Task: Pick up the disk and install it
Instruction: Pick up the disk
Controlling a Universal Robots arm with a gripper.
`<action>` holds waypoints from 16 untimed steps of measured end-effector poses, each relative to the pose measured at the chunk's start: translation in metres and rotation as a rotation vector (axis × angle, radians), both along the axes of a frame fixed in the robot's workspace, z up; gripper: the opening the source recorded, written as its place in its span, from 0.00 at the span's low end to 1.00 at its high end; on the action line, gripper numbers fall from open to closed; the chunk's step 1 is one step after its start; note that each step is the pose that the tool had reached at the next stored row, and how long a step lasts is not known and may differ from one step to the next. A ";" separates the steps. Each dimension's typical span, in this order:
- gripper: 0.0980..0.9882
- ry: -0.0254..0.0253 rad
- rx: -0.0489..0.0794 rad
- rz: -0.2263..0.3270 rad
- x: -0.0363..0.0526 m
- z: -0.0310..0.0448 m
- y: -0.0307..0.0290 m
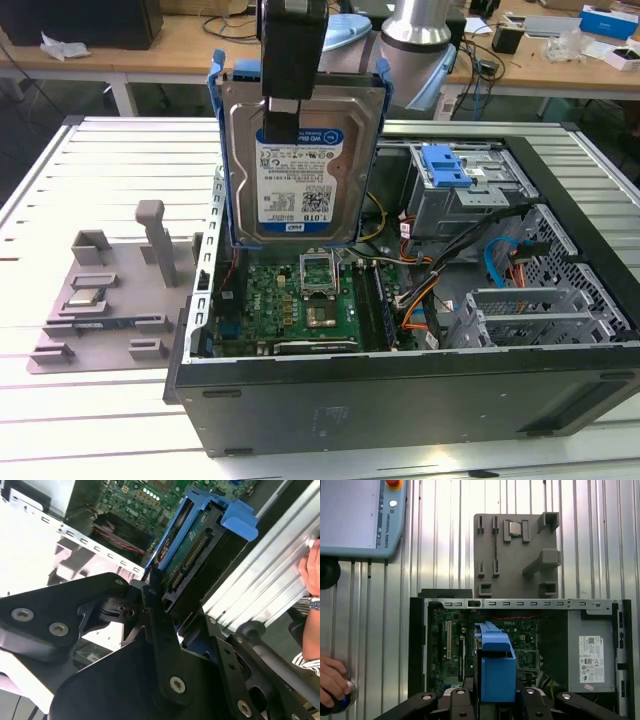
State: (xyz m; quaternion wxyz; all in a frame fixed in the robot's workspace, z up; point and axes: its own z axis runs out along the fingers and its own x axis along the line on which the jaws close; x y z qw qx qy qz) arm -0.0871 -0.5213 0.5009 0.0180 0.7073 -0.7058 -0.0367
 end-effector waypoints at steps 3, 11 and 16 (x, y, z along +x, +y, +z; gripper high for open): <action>0.30 0.0000 0.000 0.000 0.0001 0.0000 -0.0162; 0.30 0.0000 -0.001 0.000 0.0000 -0.0001 -0.0468; 0.30 0.0000 -0.001 0.000 0.0047 0.0000 -0.0470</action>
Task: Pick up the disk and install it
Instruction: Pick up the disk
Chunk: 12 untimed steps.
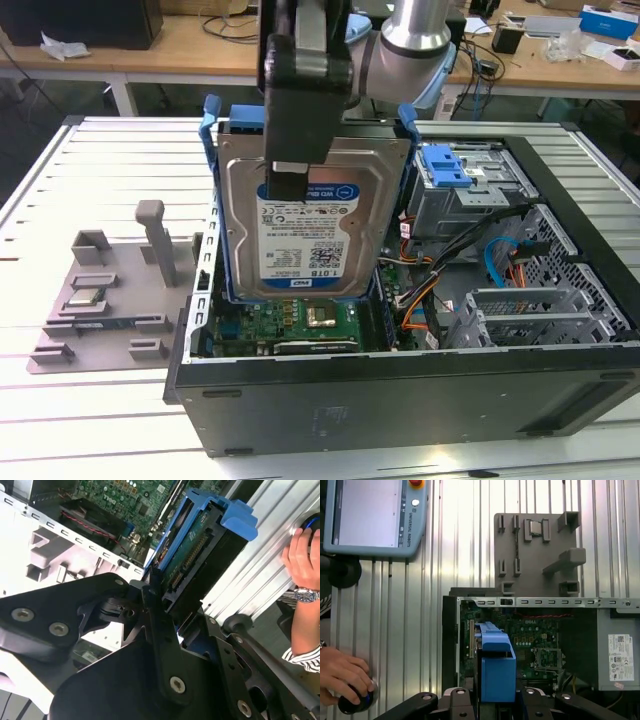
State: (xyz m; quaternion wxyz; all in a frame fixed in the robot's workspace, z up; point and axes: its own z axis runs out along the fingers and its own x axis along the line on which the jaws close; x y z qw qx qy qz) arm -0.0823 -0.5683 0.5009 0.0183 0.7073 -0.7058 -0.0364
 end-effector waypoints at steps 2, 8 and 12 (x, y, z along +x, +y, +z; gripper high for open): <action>0.30 0.0000 0.000 0.000 0.0033 -0.0001 0.0000; 0.30 0.0000 0.000 0.000 0.0156 0.0000 0.0000; 0.30 0.0000 0.000 0.000 0.0216 0.0000 0.0000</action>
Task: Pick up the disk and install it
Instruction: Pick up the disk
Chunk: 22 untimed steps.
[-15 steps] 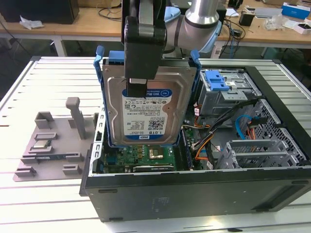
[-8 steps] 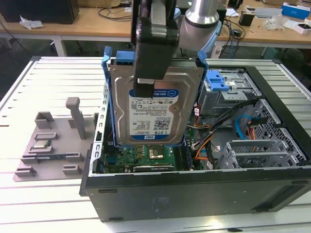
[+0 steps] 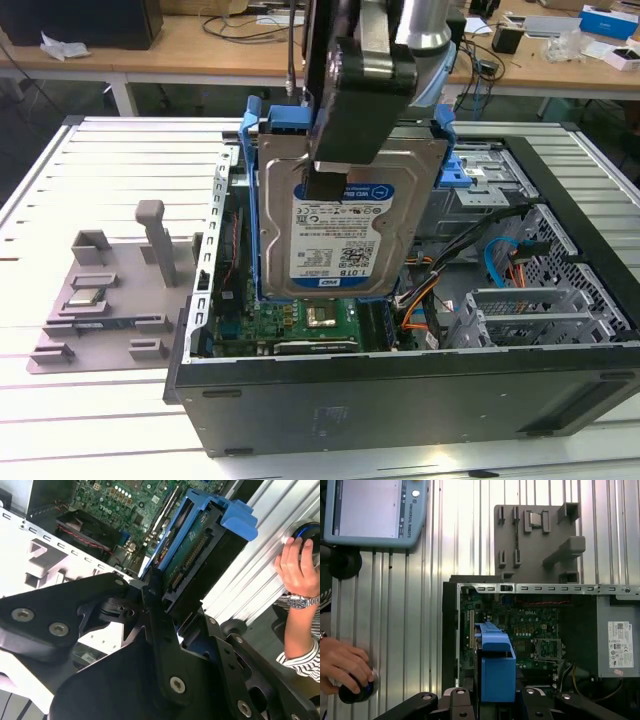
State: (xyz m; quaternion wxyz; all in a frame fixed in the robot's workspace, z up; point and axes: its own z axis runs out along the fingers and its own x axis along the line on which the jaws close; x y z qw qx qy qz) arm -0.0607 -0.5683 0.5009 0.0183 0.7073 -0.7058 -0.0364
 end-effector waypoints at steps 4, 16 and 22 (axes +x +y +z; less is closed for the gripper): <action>0.30 0.0000 0.000 0.000 0.0075 0.0000 0.0000; 0.30 -0.0001 0.000 0.000 0.0402 -0.0001 0.0000; 0.30 0.0000 0.000 0.000 0.0886 0.0000 0.0000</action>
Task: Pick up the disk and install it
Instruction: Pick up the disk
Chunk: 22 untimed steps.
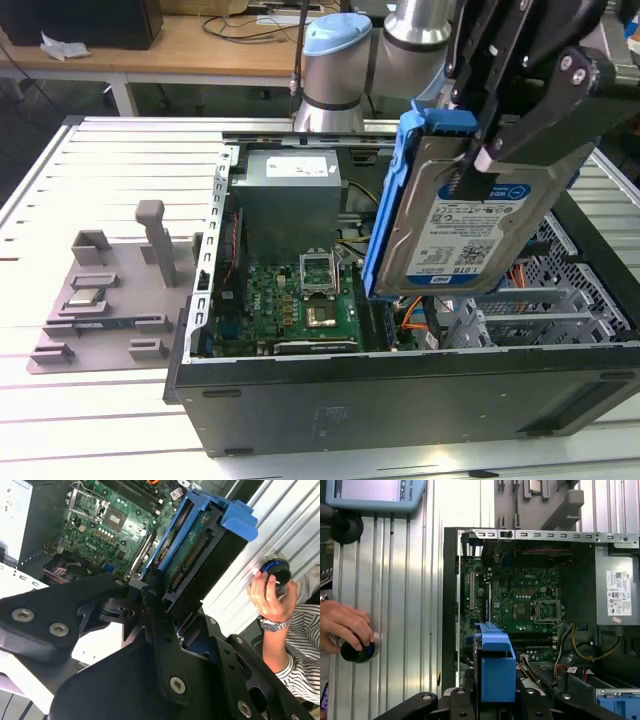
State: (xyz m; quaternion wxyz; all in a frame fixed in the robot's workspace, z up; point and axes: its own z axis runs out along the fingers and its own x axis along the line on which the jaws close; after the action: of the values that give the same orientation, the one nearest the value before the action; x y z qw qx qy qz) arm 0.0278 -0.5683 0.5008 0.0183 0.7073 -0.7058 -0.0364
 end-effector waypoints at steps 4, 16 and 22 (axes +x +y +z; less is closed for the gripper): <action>0.30 0.0000 0.000 0.000 0.0132 0.0000 0.0000; 0.30 0.0000 0.000 0.000 0.0405 0.0000 0.0000; 0.30 0.0000 0.000 0.000 0.0558 0.0000 0.0000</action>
State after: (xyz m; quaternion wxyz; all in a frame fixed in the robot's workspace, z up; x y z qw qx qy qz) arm 0.0837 -0.5683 0.5008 0.0183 0.7073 -0.7058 -0.0364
